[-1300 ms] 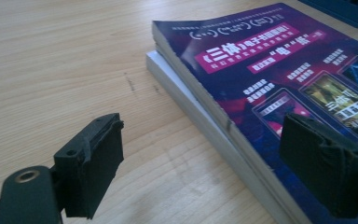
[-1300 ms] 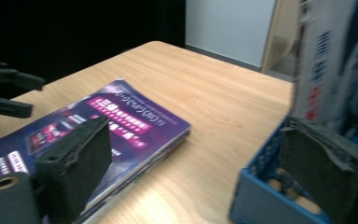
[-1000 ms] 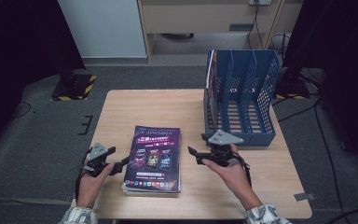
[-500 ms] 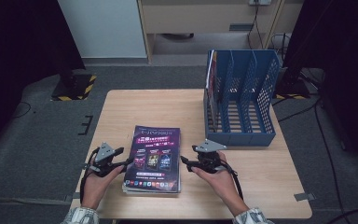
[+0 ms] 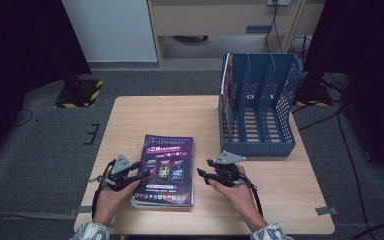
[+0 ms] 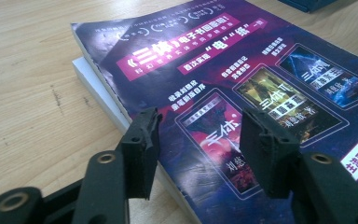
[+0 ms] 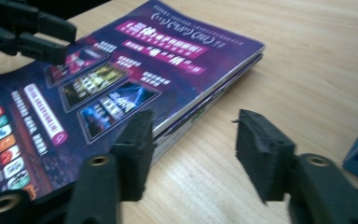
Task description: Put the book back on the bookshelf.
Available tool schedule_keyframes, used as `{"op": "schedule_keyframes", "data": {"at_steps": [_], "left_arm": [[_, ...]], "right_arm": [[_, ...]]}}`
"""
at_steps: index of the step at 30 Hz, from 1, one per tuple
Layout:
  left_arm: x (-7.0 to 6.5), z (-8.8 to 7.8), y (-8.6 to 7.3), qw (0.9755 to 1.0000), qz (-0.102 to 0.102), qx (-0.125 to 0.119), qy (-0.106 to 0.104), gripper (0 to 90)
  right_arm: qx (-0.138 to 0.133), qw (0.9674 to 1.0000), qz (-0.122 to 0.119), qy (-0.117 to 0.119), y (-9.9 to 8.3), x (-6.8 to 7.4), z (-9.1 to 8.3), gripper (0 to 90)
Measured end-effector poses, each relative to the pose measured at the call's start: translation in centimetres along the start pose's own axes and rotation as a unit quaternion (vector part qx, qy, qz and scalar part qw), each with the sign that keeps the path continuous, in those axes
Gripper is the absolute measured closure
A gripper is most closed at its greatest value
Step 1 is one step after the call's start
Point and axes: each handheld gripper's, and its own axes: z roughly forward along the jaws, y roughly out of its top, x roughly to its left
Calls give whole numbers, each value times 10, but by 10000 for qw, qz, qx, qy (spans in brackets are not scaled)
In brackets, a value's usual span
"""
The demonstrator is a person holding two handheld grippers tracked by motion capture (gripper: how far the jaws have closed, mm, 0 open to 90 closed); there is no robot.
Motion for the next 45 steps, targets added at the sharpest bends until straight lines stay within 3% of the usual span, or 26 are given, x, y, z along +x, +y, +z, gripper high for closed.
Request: {"op": "schedule_keyframes", "data": {"at_steps": [3,7,8,10,16,23,26,29,31,33,36,40,45], "left_arm": [[1,1,1,9999,-98,-25,60,462],[3,1,1,9995,136,104,280,412],[4,1,1,9995,103,80,296,402],[5,2,-1,9999,69,32,151,445],[4,4,-1,9999,-33,21,95,442],[-4,11,6,9998,155,129,8,452],[-2,13,6,9999,18,114,-90,448],[-1,13,6,9998,-46,112,-128,438],[-2,13,6,9999,42,115,-79,437],[-4,13,7,9998,110,155,-35,437],[-4,15,9,9998,14,213,-43,421],[-2,15,8,9998,-86,187,-86,402],[-1,15,7,9997,-105,186,-125,402]], "right_arm": [[31,10000,-92,-4,0,3,0,416],[121,9998,-156,-17,-2,3,2,395],[142,9998,-160,-23,-2,3,2,386],[186,9997,-151,43,-2,3,2,368],[193,9995,-254,17,-1,5,0,346],[212,9997,-71,50,-3,-3,3,316],[164,9998,56,113,-1,-6,5,291],[137,9993,100,335,-1,-7,7,237],[146,9985,107,511,-1,-8,10,212],[216,9982,148,535,-3,-10,16,213],[435,9971,182,595,-6,-12,30,230],[405,9962,496,597,0,-15,46,237],[536,9935,626,782,3,-18,64,216]]}}
